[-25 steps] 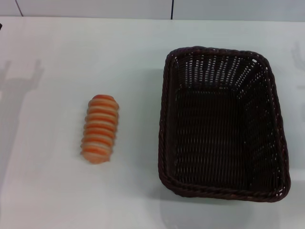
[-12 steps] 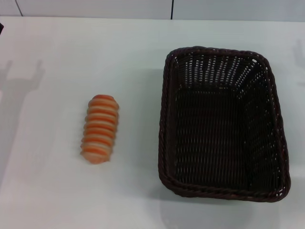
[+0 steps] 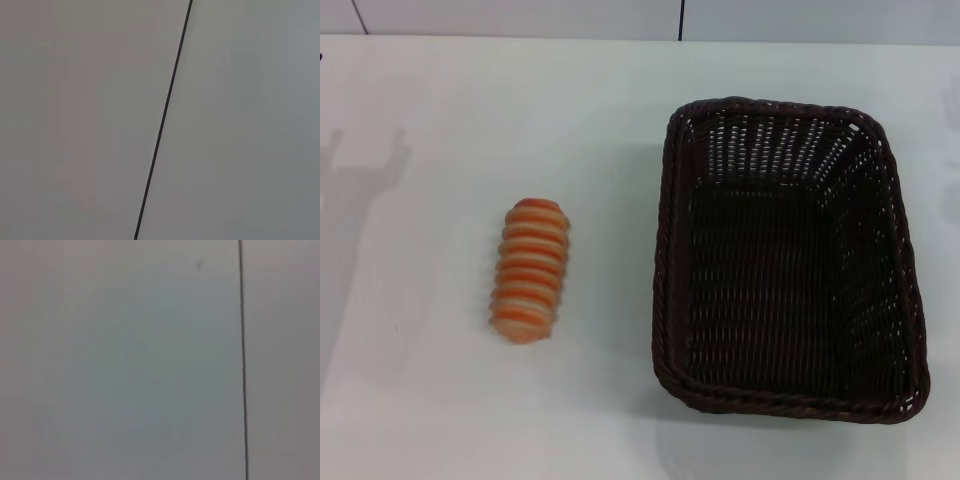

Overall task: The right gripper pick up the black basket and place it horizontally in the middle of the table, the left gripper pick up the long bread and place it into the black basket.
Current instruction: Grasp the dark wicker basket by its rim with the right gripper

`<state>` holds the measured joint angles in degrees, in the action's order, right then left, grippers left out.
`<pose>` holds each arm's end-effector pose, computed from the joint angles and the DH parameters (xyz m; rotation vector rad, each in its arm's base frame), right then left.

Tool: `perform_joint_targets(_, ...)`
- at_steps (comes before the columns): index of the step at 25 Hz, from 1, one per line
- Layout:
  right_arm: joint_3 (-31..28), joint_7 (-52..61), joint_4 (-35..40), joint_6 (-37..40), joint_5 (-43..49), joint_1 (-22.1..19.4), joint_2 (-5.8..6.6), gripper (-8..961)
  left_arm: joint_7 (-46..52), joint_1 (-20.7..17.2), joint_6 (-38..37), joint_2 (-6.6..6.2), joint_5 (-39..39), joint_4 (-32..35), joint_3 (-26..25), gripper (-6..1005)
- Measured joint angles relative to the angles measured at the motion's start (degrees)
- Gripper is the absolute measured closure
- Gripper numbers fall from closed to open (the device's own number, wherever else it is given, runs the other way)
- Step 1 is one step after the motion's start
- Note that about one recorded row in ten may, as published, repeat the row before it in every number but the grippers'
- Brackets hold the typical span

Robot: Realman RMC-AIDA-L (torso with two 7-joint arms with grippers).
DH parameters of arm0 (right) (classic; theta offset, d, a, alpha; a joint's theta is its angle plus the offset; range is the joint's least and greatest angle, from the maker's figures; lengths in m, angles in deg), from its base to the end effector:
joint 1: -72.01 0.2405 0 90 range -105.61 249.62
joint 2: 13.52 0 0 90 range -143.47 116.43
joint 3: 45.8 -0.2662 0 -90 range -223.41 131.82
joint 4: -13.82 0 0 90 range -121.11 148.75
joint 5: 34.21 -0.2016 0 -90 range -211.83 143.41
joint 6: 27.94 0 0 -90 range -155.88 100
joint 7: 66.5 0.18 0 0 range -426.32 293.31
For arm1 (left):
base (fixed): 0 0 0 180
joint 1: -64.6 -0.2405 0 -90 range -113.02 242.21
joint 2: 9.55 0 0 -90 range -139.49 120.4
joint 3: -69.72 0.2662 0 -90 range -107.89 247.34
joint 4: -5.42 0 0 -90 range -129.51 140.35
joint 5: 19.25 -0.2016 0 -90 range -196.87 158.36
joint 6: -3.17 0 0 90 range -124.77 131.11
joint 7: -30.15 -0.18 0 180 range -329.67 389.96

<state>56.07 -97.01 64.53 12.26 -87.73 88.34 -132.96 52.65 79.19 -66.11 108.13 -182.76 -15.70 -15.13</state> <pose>0.2810 0.4146 0.0552 -1.2837 0.5366 0.5684 -0.3390 0.3460 0.0515 -1.3613 -0.5926 -0.9438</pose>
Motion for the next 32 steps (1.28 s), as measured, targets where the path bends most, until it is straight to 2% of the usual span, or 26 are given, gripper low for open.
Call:
perform_joint_targets(5, -0.50, -13.50, 7.19, -4.14, -6.74, -1.88, 0.03, 193, 0.00, 0.29, -0.10, 0.15, 0.17, -0.05, -0.11, 129)
perform_joint_targets(8, -0.41, -14.67, 5.92, -2.31, -7.51, -1.32, 0.33, 193, 0.00, 0.67, -0.16, 0.30, 0.27, -0.15, -0.17, 129)
perform_joint_targets(11, -0.32, -7.97, 1.01, 3.08, -3.47, 0.18, 0.65, 195, 0.00, 1.12, -0.16, 0.48, 0.38, -0.15, -0.29, 129)
perform_joint_targets(13, -0.90, 0.99, -2.62, 5.83, 3.69, 0.79, 1.06, 195, 0.00, 1.31, -0.18, 0.53, 0.38, -0.24, -0.32, 129)
perform_joint_targets(16, -3.37, 17.73, -5.40, 6.96, 16.92, 1.01, 2.72, 194, 0.00, 1.40, -0.29, 0.59, 0.39, -0.55, -0.32, 129)
perform_joint_targets(18, -4.85, 26.33, -4.59, 5.43, 24.20, 0.70, 3.80, 194, 0.00, 1.48, -0.39, 0.63, 0.38, -0.92, -0.32, 129)
perform_joint_targets(19, -5.59, 29.12, -2.96, 3.40, 27.21, 0.22, 4.10, 194, 0.00, 1.51, -0.41, 0.63, 0.38, -1.07, -0.32, 129)
perform_joint_targets(21, -8.32, 31.49, 3.37, -4.55, 31.06, -1.30, 3.61, 194, 0.00, 1.56, -0.45, 0.63, 0.40, -1.15, -0.32, 129)
perform_joint_targets(24, -13.76, 29.30, 13.27, -19.49, 35.36, -2.99, 1.23, 194, 0.00, 1.73, -0.49, 0.69, 0.38, -1.17, -0.25, 129)
perform_joint_targets(26, -15.86, 28.19, 19.48, -29.14, 37.30, -3.80, 0.25, 194, 0.00, 1.88, -0.47, 0.74, 0.37, -1.19, -0.08, 129)
perform_joint_targets(32, -17.41, 27.83, 33.47, -56.34, 37.96, -4.25, 0.27, 195, 0.00, 1.94, -0.57, 0.79, 0.37, -1.21, -0.05, 129)
